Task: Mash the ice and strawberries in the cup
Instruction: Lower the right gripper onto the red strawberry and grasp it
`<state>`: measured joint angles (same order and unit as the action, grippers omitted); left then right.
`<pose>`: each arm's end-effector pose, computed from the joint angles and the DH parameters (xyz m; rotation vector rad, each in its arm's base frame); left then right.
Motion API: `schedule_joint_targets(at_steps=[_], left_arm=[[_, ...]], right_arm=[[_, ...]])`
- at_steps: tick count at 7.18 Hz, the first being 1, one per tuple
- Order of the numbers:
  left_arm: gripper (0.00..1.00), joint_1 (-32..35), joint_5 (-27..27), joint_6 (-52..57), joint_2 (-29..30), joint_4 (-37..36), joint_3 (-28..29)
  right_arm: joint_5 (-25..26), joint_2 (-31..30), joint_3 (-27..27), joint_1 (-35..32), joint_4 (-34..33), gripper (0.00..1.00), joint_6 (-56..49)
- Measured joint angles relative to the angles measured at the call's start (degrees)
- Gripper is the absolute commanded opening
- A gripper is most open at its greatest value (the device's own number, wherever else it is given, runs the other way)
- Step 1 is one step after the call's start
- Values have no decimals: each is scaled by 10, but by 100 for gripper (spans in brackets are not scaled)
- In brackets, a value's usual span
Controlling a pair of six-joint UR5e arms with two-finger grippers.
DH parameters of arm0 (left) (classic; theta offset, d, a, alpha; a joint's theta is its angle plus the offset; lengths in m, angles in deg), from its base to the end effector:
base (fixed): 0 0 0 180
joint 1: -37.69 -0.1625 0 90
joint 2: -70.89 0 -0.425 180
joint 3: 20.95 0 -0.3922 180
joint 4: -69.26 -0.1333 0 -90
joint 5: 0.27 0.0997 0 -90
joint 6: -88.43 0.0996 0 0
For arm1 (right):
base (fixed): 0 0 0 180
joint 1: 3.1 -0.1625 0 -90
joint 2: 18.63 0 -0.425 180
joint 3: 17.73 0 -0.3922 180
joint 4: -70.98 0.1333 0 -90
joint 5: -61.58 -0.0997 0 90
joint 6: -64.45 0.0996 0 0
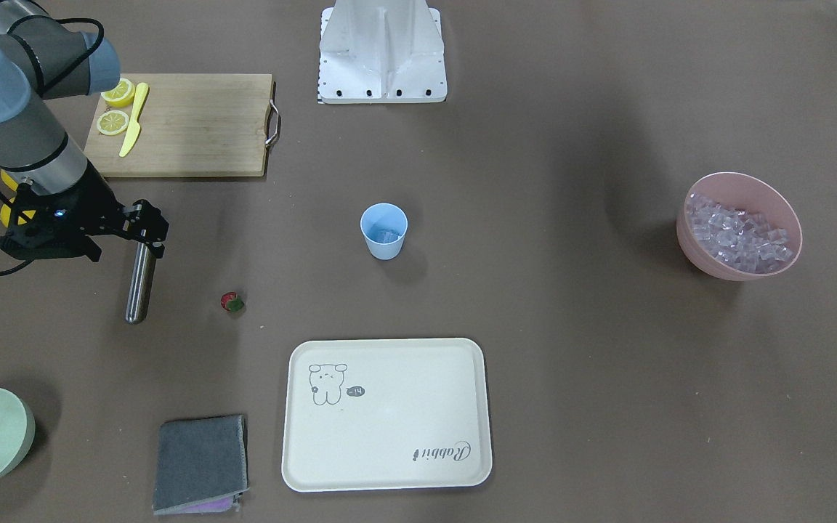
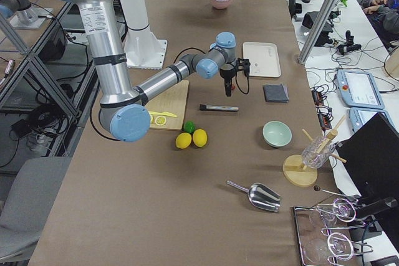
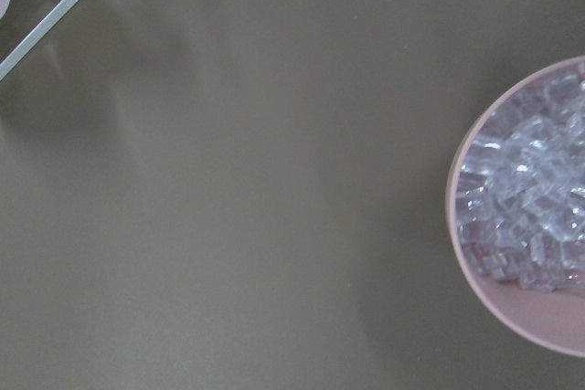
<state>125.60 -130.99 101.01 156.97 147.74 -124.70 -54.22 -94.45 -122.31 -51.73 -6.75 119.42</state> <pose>-0.0517 -0.4570 0.5979 0.0369 0.7120 0.2347 -0.3172 -0.4962 0.3880 0.1482 -0.8109 0.0626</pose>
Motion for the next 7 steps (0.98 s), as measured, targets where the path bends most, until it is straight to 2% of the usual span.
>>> schedule_joint_targets(at_steps=[2, 5, 7], left_arm=[[100, 4, 0, 4, -15, 1, 2], [100, 4, 0, 3, -18, 2, 7], [100, 4, 1, 2, -19, 2, 9]], right_arm=[[36, 49, 53, 35, 1, 99, 32], [59, 121, 132, 67, 7, 98, 58], [63, 138, 165, 79, 25, 87, 60]])
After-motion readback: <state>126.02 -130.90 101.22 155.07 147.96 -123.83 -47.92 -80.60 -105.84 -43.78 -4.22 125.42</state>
